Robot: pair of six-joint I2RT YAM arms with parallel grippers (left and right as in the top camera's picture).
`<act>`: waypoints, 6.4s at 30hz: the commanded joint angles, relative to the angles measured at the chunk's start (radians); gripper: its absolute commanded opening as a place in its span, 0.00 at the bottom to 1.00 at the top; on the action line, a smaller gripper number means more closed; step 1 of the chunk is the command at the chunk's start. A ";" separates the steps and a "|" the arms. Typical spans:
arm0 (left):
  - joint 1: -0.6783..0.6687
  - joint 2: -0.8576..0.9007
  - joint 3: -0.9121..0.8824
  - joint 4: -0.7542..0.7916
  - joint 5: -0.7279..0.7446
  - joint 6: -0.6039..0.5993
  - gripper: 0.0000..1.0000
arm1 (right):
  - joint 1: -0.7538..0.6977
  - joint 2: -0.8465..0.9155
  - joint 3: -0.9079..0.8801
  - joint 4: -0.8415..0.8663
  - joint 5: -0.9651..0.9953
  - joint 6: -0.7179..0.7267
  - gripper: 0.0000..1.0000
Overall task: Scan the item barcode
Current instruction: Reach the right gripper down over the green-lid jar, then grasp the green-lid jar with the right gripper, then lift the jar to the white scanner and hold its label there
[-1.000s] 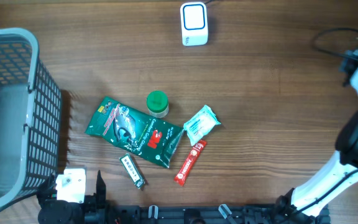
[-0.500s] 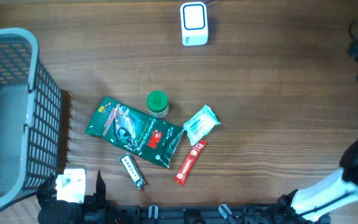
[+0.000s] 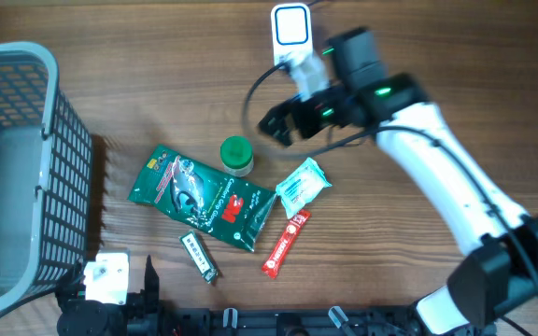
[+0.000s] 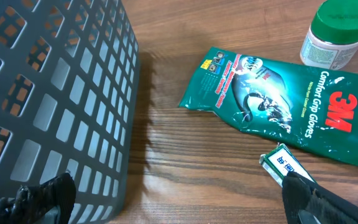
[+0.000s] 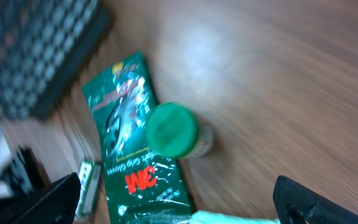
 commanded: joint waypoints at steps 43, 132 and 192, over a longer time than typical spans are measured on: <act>-0.004 -0.006 0.003 0.003 -0.010 0.016 1.00 | 0.257 0.223 0.002 0.002 0.862 1.011 0.68; -0.004 -0.006 0.003 0.003 -0.010 0.016 1.00 | 0.097 0.583 0.804 -0.863 -0.265 0.528 0.55; -0.004 -0.006 0.003 0.003 -0.010 0.016 1.00 | -0.046 0.721 0.780 0.398 0.975 0.394 0.53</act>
